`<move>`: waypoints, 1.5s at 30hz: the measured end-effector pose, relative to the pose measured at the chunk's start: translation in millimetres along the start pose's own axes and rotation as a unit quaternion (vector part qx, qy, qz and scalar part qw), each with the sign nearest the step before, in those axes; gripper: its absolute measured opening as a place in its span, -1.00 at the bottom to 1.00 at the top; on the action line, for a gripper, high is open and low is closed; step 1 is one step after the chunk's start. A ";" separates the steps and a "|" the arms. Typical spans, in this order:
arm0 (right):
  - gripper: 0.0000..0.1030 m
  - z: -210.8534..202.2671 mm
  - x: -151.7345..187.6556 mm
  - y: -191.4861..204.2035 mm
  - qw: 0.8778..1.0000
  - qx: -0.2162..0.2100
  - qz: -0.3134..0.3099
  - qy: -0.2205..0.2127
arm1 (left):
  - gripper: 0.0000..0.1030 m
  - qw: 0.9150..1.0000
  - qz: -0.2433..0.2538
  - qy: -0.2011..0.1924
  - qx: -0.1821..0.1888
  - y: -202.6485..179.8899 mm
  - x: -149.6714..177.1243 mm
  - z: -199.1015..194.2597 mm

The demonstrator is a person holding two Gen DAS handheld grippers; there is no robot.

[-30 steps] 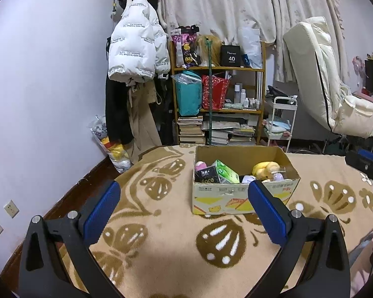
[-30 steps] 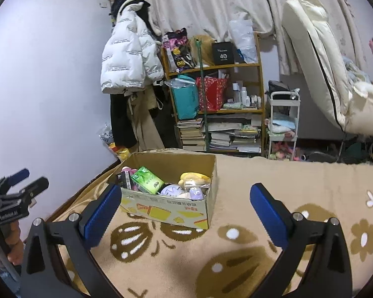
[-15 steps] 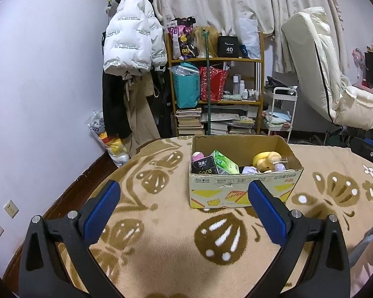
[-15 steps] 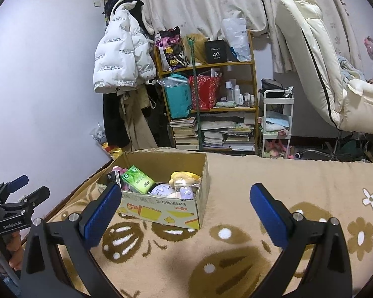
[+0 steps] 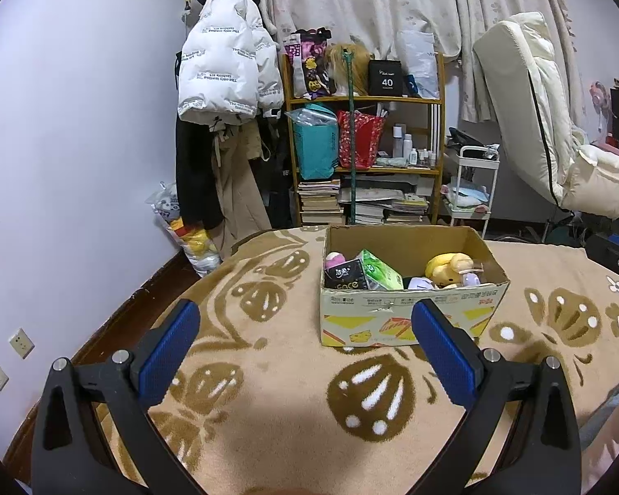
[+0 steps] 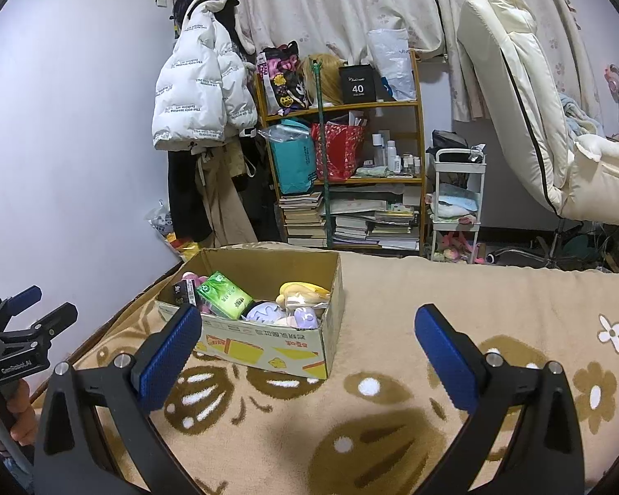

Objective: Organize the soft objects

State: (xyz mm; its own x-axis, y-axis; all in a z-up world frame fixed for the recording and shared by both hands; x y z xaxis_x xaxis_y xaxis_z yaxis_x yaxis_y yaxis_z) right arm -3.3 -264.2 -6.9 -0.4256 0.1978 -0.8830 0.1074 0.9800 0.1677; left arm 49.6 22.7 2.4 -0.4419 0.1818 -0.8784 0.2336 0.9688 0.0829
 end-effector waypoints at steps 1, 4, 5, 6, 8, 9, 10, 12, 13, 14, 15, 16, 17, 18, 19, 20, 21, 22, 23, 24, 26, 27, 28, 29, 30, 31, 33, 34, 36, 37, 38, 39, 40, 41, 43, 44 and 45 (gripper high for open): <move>1.00 -0.3 -0.7 1.5 1.000 -0.001 0.000 0.000 | 0.97 1.000 -0.003 -0.007 -0.005 1.0 -0.6 -2.5; 1.00 -0.1 -1.0 1.6 1.000 -0.001 0.000 0.001 | 0.97 1.000 -0.004 -0.017 -0.007 1.0 -2.2 -6.7; 1.00 0.1 -0.8 0.7 1.000 -0.001 0.000 0.001 | 0.97 1.000 -0.005 -0.017 -0.006 1.1 -2.2 -7.1; 1.00 0.3 -0.6 0.3 1.000 -0.002 -0.001 0.001 | 0.97 1.000 -0.005 -0.015 -0.005 1.1 -2.0 -6.8; 1.00 -0.1 -0.3 0.5 1.000 -0.001 -0.001 0.001 | 0.97 1.000 -0.003 -0.014 -0.007 0.7 -1.7 -6.4; 1.00 0.1 0.1 -1.7 1.000 -0.001 -0.001 0.001 | 0.97 1.000 -0.002 -0.014 -0.007 0.5 -1.4 -6.4; 1.00 -0.1 -0.3 -0.3 1.000 -0.002 -0.001 0.001 | 0.97 1.000 -0.003 -0.014 -0.006 0.2 -1.3 -6.4; 1.00 0.0 0.1 -1.6 1.000 0.000 -0.001 0.001 | 0.97 1.000 -0.002 -0.014 -0.004 -0.3 -1.0 -6.2; 1.00 -0.2 -0.7 -0.1 1.000 -0.002 -0.001 0.001 | 0.97 1.000 -0.001 -0.013 -0.003 -0.7 -0.7 -5.7; 1.00 0.0 -0.5 -1.1 1.000 -0.002 0.000 0.001 | 0.97 1.000 0.000 -0.012 -0.003 -1.0 -0.4 -5.4; 1.00 0.0 -0.4 -2.0 1.000 -0.002 0.000 0.001 | 0.97 1.000 0.001 -0.012 -0.003 -1.4 -0.2 -5.1; 1.00 -0.3 -0.9 -0.7 1.000 0.000 -0.001 0.001 | 0.97 1.000 0.001 -0.012 -0.003 -1.8 -0.3 -5.2; 1.00 0.0 -0.4 -2.4 1.000 0.001 -0.001 0.001 | 0.97 1.000 0.001 -0.012 -0.003 -2.0 -0.4 -5.3; 1.00 0.2 0.3 -4.8 1.000 0.001 -0.001 0.001 | 0.97 1.000 0.001 -0.012 -0.003 -2.2 -0.4 -5.3; 1.00 0.0 -0.3 -4.7 1.000 0.001 -0.001 0.001 | 0.97 1.000 0.000 -0.012 -0.003 -2.3 -0.4 -5.2; 1.00 0.2 -0.2 -6.1 1.000 0.002 -0.001 0.001 | 0.97 1.000 0.001 -0.012 -0.003 -2.3 -0.5 -5.2; 1.00 0.5 -0.1 -7.4 1.000 0.002 -0.001 0.001 | 0.97 1.000 0.001 -0.011 -0.002 -2.8 -0.3 -4.7; 1.00 0.1 -0.6 -8.0 1.000 0.002 -0.001 0.000 | 0.97 1.000 0.001 -0.010 -0.002 -3.0 -0.2 -5.0; 1.00 0.1 -0.9 -7.8 1.000 0.002 -0.001 0.000 | 0.97 1.000 0.001 -0.009 -0.001 -3.5 0.1 -4.9; 1.00 0.8 -0.6 -10.8 1.000 0.005 -0.001 -0.001 | 0.97 1.000 0.002 -0.008 0.000 -4.7 0.3 -4.8; 1.00 0.3 -1.6 -13.6 1.000 0.009 -0.001 0.000 | 0.97 1.000 0.005 -0.007 -0.001 -6.7 0.6 -4.6; 1.00 0.3 -1.7 -15.3 1.000 0.009 -0.001 0.000 | 0.97 1.000 0.005 -0.007 0.001 -6.6 0.4 -4.7; 1.00 -0.3 -1.8 -17.9 1.000 0.009 -0.001 0.000 | 0.97 1.000 0.006 -0.008 0.000 -7.7 0.7 -4.6; 1.00 -0.2 -1.7 -19.3 1.000 0.009 -0.001 0.001 | 0.97 1.000 0.005 -0.008 0.000 -7.0 0.5 -4.4; 1.00 -0.1 -1.9 -17.3 1.000 0.009 -0.002 0.000 | 0.97 1.000 0.005 -0.007 0.000 -7.9 0.7 -4.1; 1.00 -0.2 -1.8 -17.3 1.000 0.009 -0.002 0.000 | 0.97 1.000 0.005 -0.007 0.001 -7.1 0.8 -4.5; 1.00 -0.2 -1.6 -20.4 1.000 0.008 -0.001 0.000 | 0.97 1.000 0.004 -0.007 0.001 -8.2 0.9 -4.6; 1.00 0.0 -2.0 -16.5 1.000 0.010 -0.001 0.000 | 0.97 1.000 0.005 -0.007 0.001 -7.3 0.6 -4.4; 1.00 0.1 -1.7 -19.9 1.000 0.010 -0.001 0.001 | 0.97 1.000 0.004 -0.007 0.001 -7.3 0.5 -4.5; 1.00 0.1 -2.1 -16.8 1.000 0.010 -0.001 0.001 | 0.97 1.000 0.005 -0.007 0.001 -7.5 0.6 -4.3; 1.00 0.0 -2.2 -16.5 1.000 0.010 -0.002 0.001 | 0.97 1.000 0.005 -0.007 0.001 -7.4 0.7 -4.3; 1.00 0.0 -1.8 -19.8 1.000 0.010 -0.002 0.001 | 0.97 1.000 0.005 -0.007 0.000 -7.4 0.7 -4.5; 1.00 0.1 -2.3 -16.9 1.000 0.009 -0.002 0.001 | 0.97 1.000 0.005 -0.007 0.000 -7.6 0.6 -4.5; 1.00 0.1 -2.1 -18.3 1.000 0.010 -0.003 0.001 | 0.97 1.000 0.005 -0.007 0.001 -7.5 0.5 -4.5; 1.00 0.2 -2.3 -16.6 1.000 0.009 -0.002 0.001 | 0.97 1.000 0.005 -0.008 0.000 -7.5 0.3 -4.5; 1.00 0.3 -2.3 -16.1 1.000 0.009 -0.002 0.001 | 0.97 1.000 0.004 -0.008 0.001 -8.0 1.3 -3.9; 1.00 0.4 -1.9 -19.3 1.000 0.009 -0.003 0.003 | 0.97 1.000 0.003 -0.008 0.000 -8.3 1.5 -4.1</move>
State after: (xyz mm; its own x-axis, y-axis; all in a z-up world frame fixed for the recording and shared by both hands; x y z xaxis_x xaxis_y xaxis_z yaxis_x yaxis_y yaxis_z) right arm -4.2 -283.5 -8.7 -0.4309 0.1923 -0.8817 0.1212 0.9805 0.1547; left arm 43.5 15.6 2.3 -0.4267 0.1858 -0.8851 0.2371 0.9674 0.0887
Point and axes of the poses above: each gripper's, at about its wrist camera, not at the fingertips, and z roughly the way its jaws point, y to its left, x to its underside, the point moved 3 cm from there along z, roughly the way its jaws point, and after that the axes turned 1 degree about z, right-handed, at the moved point
